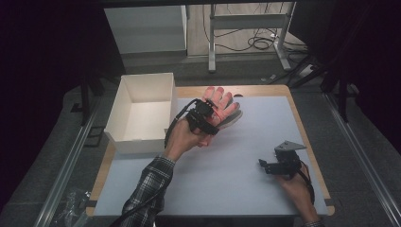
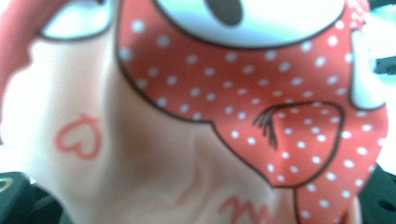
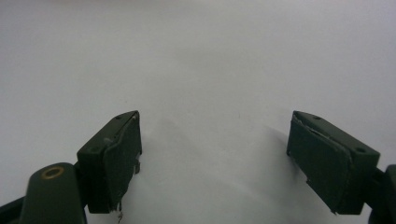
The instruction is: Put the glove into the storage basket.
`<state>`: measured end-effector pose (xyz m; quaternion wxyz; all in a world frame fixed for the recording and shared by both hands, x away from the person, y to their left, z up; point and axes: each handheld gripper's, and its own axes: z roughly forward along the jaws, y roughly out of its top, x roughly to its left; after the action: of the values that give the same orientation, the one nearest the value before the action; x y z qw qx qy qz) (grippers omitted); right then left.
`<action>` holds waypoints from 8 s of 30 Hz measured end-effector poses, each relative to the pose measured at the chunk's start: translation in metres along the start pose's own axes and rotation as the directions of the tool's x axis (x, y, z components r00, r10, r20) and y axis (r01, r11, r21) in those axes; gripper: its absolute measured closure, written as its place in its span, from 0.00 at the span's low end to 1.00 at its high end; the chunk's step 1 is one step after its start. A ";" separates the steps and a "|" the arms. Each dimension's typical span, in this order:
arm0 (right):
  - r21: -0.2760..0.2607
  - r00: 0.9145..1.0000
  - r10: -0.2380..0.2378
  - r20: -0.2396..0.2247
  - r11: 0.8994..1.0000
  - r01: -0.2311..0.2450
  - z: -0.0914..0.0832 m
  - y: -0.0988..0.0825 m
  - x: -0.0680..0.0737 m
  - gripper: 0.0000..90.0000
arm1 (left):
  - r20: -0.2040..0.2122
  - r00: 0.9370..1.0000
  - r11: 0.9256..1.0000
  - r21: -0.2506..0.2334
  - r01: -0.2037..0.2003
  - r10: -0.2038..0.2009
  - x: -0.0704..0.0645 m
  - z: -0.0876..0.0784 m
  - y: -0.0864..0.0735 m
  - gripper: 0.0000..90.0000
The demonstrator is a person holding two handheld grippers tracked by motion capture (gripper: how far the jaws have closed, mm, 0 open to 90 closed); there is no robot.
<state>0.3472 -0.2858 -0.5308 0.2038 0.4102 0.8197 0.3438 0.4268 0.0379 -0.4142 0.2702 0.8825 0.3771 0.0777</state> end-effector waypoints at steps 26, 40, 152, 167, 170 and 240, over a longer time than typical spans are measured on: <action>0.000 1.000 -0.002 0.000 1.000 0.002 0.000 0.000 0.000 0.20 | -0.195 0.962 0.980 -0.080 0.180 -0.193 0.076 -0.086 0.004 0.45; -0.001 1.000 -0.003 0.002 1.000 0.003 0.000 0.000 0.000 0.20 | -0.279 0.902 0.943 -0.121 0.309 -0.331 0.121 -0.109 -0.035 0.44; -0.001 1.000 -0.004 0.003 1.000 0.004 0.000 0.000 0.000 0.20 | -0.189 0.912 0.929 -0.135 0.344 -0.364 0.161 -0.057 -0.103 0.06; -0.001 1.000 -0.003 0.005 1.000 0.003 0.000 0.000 0.000 0.20 | -0.192 0.936 0.944 -0.208 0.257 -0.297 0.146 -0.078 -0.116 0.05; -0.001 1.000 -0.004 0.005 1.000 0.004 0.000 0.000 0.000 0.20 | -0.189 0.941 0.946 -0.220 0.239 -0.282 0.141 -0.081 -0.117 0.04; -0.001 1.000 -0.007 0.007 1.000 0.007 0.000 0.000 0.000 0.19 | 0.030 0.996 0.942 -0.327 -0.070 0.085 -0.013 -0.029 -0.066 0.03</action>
<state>0.3472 -0.2857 -0.5307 0.2083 0.4084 0.8203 0.3419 0.3668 0.0783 -0.4240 0.4170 0.8414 0.3182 0.1302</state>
